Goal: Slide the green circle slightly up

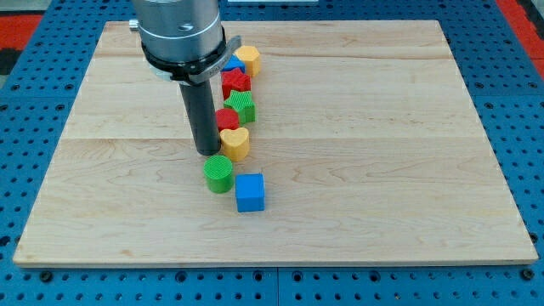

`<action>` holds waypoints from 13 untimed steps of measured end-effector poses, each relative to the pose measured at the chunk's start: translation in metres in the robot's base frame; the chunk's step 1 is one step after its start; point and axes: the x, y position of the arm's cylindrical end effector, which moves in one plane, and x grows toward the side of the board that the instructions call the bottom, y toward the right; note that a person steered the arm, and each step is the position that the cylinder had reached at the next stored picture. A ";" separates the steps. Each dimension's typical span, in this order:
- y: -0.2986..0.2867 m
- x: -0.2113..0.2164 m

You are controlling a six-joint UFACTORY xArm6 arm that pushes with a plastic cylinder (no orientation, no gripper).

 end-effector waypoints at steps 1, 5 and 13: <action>-0.019 0.007; -0.054 0.116; -0.016 0.070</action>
